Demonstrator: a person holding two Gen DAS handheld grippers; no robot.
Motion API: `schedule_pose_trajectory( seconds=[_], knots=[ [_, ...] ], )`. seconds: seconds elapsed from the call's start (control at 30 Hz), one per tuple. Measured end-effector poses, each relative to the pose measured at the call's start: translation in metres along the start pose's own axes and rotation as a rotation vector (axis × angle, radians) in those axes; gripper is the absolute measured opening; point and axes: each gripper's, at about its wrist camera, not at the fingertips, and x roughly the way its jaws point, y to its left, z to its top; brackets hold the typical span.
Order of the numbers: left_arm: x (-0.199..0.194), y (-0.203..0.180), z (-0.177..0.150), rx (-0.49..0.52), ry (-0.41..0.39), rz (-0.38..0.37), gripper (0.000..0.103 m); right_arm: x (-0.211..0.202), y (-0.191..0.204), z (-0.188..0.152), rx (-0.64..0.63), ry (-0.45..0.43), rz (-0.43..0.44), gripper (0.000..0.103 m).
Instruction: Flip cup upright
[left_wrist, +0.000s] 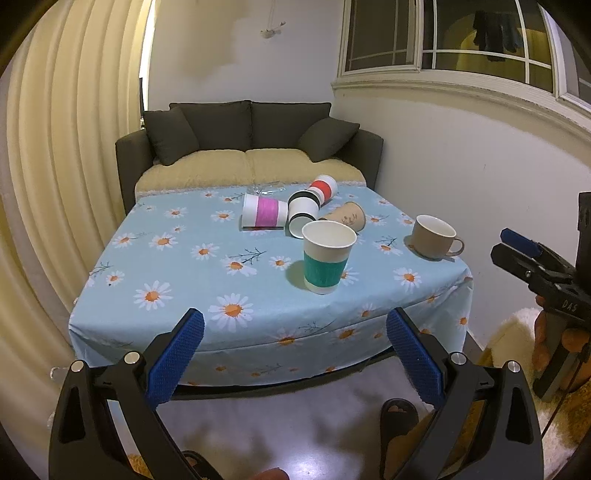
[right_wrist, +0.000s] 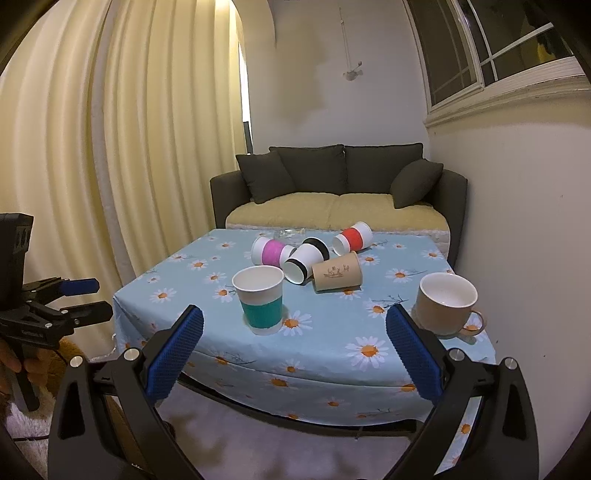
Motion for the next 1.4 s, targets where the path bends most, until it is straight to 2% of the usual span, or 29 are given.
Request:
schedule_pose_trajectory(
  seconds=[0.53,1.4],
  knots=[
    [0.014,-0.003,-0.005,-0.002,0.01,-0.047,0.096,0.015,0.009,-0.002,-0.02,0.025,-0.001,0.098],
    [0.016,-0.005,-0.006,0.007,0.017,-0.042,0.096,0.017,0.012,-0.004,-0.029,0.021,0.005,0.098]
  ],
)
